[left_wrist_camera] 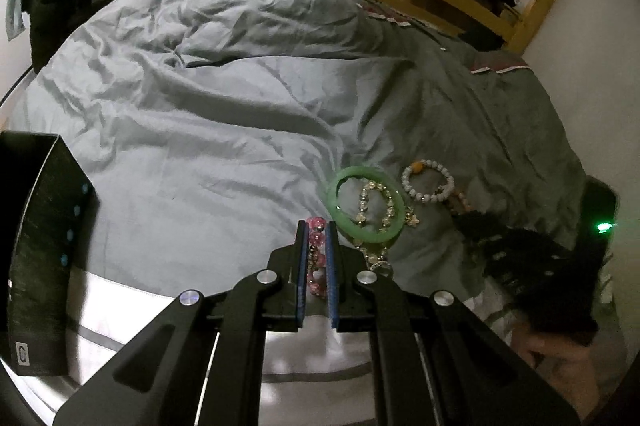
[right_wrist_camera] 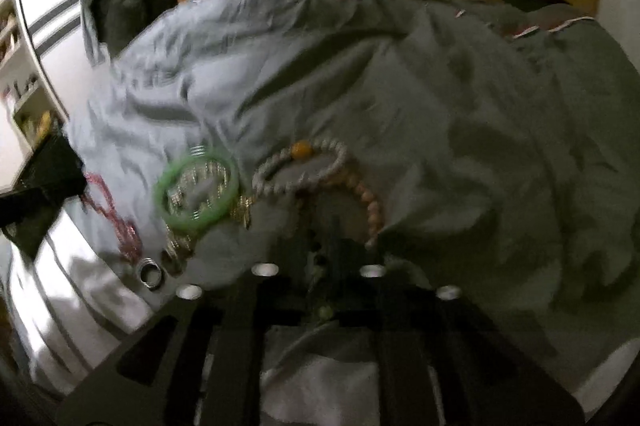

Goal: Organize jewelry
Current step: 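Close the right tool on the dark bead bracelet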

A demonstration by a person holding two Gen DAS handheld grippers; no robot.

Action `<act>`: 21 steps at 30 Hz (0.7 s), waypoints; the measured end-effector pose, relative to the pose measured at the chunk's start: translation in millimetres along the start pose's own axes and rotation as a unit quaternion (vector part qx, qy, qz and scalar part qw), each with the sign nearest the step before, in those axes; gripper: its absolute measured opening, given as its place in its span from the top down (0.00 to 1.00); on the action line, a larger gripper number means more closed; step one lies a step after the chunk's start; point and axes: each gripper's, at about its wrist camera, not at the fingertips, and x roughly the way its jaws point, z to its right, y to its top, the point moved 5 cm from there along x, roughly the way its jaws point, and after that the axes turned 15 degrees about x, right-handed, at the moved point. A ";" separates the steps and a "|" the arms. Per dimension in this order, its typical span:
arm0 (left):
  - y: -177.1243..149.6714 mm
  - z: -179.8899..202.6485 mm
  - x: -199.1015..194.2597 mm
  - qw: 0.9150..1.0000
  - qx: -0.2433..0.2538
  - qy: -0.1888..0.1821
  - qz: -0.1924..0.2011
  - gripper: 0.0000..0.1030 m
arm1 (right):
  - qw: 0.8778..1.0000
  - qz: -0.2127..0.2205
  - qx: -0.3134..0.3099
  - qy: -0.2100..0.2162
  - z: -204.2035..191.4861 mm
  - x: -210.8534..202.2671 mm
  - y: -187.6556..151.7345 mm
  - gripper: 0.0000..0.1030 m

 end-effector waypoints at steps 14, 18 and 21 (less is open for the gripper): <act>-0.7 -1.6 3.1 1.000 0.005 0.013 -0.011 0.92 | 0.998 0.002 0.068 -0.009 29.7 3.3 6.3 0.92; 1.2 0.6 -6.4 1.000 0.010 0.016 -0.001 0.92 | 0.995 0.025 0.092 0.033 29.5 -21.7 18.5 0.92; 2.6 0.4 -15.2 1.000 0.008 0.016 0.007 0.92 | 0.993 0.035 0.099 0.054 25.7 -40.5 24.6 0.92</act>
